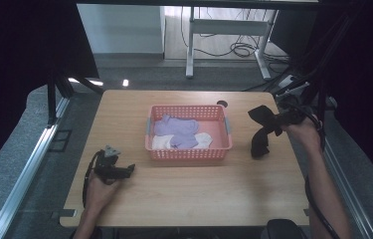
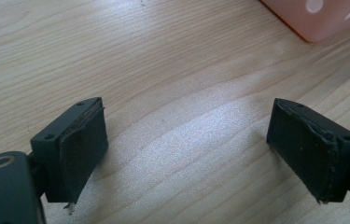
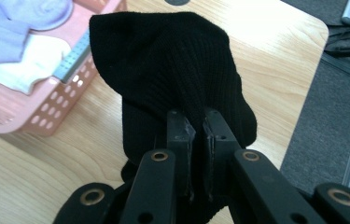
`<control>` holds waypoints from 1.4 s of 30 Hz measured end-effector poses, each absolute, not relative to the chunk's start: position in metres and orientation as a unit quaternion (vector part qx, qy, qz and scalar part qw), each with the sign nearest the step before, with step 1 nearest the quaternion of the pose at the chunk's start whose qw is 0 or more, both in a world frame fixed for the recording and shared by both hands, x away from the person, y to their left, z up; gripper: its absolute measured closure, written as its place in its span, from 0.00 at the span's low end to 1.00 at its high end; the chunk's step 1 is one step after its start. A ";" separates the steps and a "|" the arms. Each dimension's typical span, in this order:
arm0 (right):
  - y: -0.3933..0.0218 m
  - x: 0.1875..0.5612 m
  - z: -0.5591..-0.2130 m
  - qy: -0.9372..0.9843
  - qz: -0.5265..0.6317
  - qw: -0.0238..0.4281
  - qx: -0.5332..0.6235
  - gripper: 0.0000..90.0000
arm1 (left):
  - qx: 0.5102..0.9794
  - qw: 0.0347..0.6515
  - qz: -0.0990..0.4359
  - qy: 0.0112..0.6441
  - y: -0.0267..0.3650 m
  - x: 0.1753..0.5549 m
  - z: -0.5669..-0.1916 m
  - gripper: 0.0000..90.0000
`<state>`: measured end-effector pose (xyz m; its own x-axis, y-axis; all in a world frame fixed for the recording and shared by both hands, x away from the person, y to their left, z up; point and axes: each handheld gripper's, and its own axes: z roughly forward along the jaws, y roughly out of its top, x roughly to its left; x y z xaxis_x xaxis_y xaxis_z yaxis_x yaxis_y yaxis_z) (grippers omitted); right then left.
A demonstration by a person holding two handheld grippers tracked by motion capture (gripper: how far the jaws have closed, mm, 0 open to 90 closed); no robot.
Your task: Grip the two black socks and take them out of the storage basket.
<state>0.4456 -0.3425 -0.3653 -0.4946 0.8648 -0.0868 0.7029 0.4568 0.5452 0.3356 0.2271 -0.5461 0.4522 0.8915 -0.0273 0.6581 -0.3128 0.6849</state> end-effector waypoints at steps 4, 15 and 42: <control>-0.345 0.446 -0.371 0.834 0.220 0.181 0.473 0.93 | 0.789 0.321 0.182 0.491 0.227 0.336 -0.546 0.13; -0.339 0.454 -0.402 0.837 0.210 0.165 0.477 0.93 | 0.790 0.320 0.182 0.491 0.227 0.336 -0.546 0.13; -0.324 0.465 -0.484 0.846 0.184 0.121 0.485 0.88 | 0.792 0.318 0.181 0.489 0.227 0.336 -0.546 0.13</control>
<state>0.4653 -0.3237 -0.4845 -0.4999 0.8657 -0.0267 0.7761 0.4614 0.4298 0.3356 0.2275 -0.5457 0.4552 0.8901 -0.0240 0.6595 -0.3189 0.6807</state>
